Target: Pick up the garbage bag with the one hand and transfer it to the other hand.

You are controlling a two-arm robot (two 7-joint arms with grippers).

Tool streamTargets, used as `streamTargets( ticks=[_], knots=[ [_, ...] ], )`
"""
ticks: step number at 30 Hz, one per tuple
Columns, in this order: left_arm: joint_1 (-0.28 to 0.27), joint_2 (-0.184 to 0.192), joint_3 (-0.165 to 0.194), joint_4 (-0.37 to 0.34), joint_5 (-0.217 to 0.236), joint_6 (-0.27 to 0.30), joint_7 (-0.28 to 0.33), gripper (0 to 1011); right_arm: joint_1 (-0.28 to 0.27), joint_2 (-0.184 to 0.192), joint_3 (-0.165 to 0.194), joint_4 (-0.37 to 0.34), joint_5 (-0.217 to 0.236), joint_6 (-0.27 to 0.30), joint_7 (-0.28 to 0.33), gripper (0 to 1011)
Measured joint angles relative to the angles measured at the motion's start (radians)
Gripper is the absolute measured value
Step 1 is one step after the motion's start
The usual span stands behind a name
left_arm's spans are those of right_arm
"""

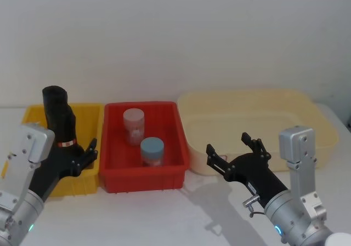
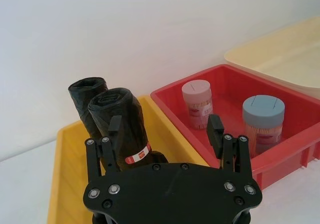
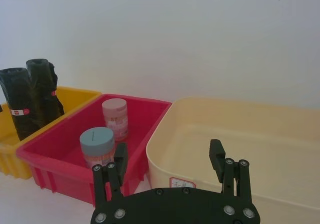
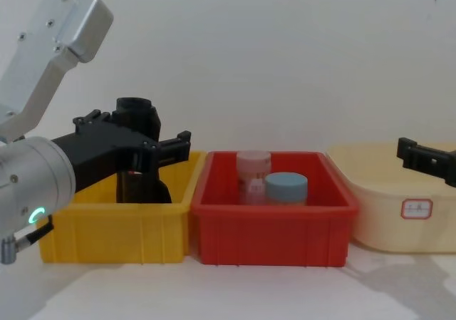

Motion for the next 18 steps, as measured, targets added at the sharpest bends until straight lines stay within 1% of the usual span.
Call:
streamTargets(
  ticks=[18],
  knots=[
    [0.000, 0.000, 0.000, 0.000, 0.000, 0.000, 0.000, 1001, 0.000, 0.000, 0.000, 0.000, 0.000, 0.000, 0.000, 1000]
  ],
)
